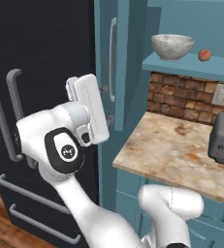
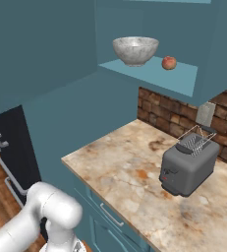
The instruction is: Pick the mug and place it in the sink. Pick the bowl and place it in the open cabinet and then close the cabinet.
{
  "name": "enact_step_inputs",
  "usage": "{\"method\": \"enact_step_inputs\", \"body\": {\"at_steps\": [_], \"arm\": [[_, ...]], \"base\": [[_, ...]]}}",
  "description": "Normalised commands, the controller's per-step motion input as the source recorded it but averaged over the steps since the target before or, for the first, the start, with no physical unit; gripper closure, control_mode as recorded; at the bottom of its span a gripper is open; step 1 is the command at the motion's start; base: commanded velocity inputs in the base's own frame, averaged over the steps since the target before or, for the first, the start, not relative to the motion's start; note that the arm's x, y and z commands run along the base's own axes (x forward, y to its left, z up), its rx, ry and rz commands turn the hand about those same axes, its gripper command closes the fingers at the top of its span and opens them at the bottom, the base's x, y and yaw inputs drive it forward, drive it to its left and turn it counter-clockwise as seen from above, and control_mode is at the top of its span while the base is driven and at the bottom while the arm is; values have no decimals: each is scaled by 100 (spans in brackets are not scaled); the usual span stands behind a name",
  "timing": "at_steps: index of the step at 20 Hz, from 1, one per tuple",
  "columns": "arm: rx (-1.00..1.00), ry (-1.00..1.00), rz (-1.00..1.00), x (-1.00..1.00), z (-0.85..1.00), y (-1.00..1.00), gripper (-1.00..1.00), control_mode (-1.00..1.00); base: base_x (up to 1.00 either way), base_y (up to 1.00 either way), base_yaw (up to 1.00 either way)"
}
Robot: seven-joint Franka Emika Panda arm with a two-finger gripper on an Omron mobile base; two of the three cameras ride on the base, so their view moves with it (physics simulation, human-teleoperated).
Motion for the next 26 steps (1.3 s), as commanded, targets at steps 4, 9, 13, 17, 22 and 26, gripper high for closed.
{"method": "enact_step_inputs", "body": {"at_steps": [4,9,13,17,22,26], "arm": [[12,-6,0,12,0,-71,-100,-100],[12,0,0,49,0,-74,-100,-100],[12,0,0,52,0,-82,-100,-100],[11,-1,0,24,0,-85,-100,-100],[12,-8,0,10,0,-92,-100,-100],[12,-11,0,17,0,-94,-100,-100]], "base": [[0,0,0],[0,0,0],[0,0,0],[0,0,0],[0,0,0],[0,0,0]]}}
